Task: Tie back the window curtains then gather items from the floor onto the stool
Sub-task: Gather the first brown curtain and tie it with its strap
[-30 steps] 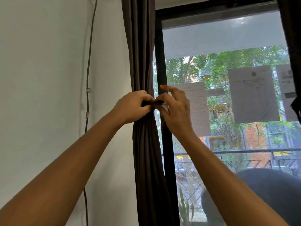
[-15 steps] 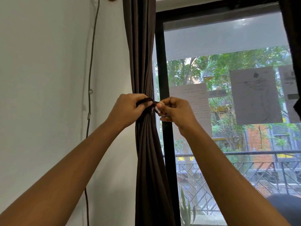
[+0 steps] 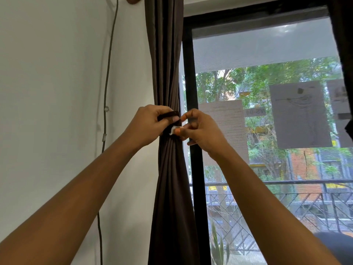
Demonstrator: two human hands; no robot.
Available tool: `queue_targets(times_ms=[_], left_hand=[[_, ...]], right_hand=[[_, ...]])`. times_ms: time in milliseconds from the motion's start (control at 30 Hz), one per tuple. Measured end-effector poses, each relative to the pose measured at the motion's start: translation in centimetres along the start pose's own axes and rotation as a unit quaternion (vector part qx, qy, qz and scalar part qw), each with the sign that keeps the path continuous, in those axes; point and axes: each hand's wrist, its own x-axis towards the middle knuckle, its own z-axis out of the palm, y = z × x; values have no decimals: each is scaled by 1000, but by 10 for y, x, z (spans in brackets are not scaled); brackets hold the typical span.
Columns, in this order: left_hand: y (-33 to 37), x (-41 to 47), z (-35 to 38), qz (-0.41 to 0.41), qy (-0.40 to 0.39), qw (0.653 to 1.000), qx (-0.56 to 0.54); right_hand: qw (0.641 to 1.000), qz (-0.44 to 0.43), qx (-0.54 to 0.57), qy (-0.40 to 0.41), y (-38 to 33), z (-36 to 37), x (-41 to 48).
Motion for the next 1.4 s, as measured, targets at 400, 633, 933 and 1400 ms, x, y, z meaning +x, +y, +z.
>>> queue_targets(times_ms=[400, 633, 933, 1400], left_hand=[[-3, -5, -3, 134, 4, 989, 67], [-9, -10, -5, 69, 34, 997, -27], [-25, -7, -12, 157, 72, 977, 128], [-22, -17, 14, 305, 82, 921, 228]], right_hand=[[950, -196, -223, 100, 30, 10, 17], [925, -215, -289, 123, 24, 16, 14], [930, -210, -275, 126, 13, 22, 23], [931, 177, 267, -175, 15, -16, 16]])
